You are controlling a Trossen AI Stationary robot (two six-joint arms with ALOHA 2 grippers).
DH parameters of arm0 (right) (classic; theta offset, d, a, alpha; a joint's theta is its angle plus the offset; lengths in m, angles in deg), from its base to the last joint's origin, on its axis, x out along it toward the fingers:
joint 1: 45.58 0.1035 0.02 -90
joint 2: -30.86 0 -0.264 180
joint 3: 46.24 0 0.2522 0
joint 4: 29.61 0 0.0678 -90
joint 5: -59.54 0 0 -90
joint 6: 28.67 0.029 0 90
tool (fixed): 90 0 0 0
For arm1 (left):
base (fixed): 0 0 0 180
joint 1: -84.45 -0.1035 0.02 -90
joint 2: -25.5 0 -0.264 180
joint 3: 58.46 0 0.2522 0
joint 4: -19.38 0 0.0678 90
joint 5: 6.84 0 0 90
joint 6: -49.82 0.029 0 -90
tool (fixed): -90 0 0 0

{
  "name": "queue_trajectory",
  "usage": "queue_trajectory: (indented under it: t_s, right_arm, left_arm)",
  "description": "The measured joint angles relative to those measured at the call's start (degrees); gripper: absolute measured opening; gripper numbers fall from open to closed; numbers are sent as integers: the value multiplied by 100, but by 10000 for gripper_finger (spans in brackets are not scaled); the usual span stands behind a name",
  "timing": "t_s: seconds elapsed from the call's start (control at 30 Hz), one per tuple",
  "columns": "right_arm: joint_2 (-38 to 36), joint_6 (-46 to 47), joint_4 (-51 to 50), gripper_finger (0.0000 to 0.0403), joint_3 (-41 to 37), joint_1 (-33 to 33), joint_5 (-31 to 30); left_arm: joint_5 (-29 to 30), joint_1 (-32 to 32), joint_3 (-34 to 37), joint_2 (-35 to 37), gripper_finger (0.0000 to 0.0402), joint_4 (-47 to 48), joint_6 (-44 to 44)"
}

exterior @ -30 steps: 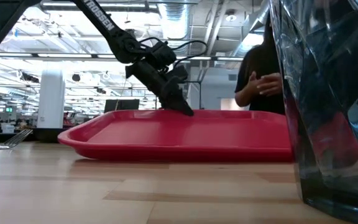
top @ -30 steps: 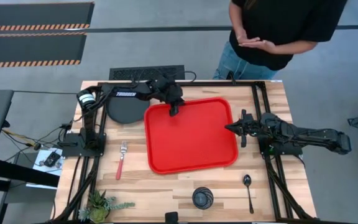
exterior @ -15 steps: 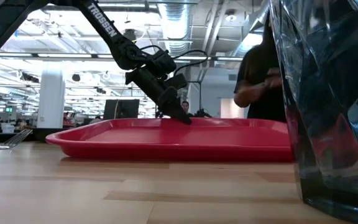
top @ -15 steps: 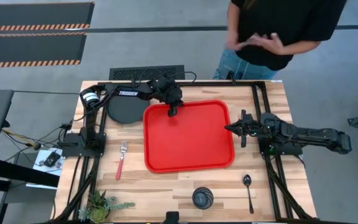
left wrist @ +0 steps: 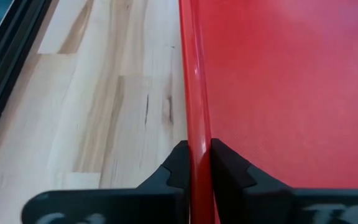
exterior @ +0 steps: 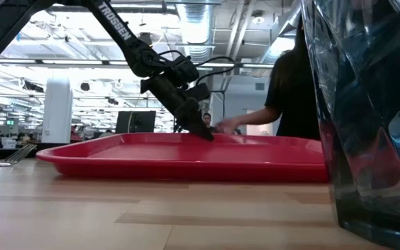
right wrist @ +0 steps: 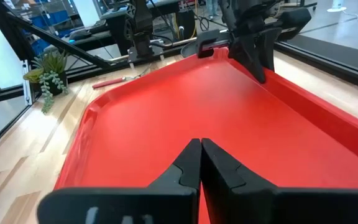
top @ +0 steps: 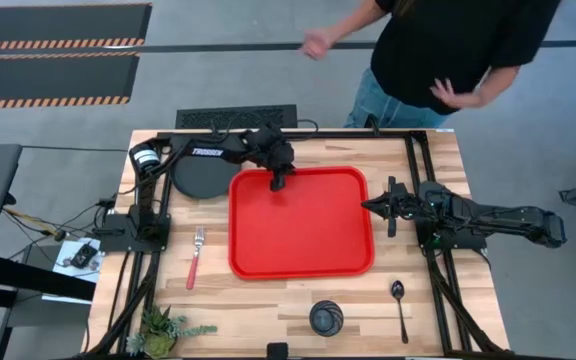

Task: Pick and place plate/cup/fork/spoon on tray
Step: Move the orange tray to the center of the table

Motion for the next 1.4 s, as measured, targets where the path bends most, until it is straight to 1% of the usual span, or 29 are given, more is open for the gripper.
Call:
queue_trajectory:
  t_s: [0.13,0.23,0.37,0.53,0.77,1.4]
  right_arm:
    - [0,2,0,33,0,0,0]
    - [0,2,0,33,0,0,0]
    - [0,2,-1,33,0,0,0]
    - [0,1,-2,33,0,0,0]
    - [0,1,-2,33,0,0,2]
    - [0,2,-3,33,0,0,2]
  left_arm:
    - [242,39,0,0,53,43,-20]
    - [331,63,0,0,59,110,31]
    - [443,112,0,0,50,126,158]
    - [289,190,0,0,38,343,42]
    - [441,357,0,0,37,548,31]
    - [758,512,0,2,37,428,-270]
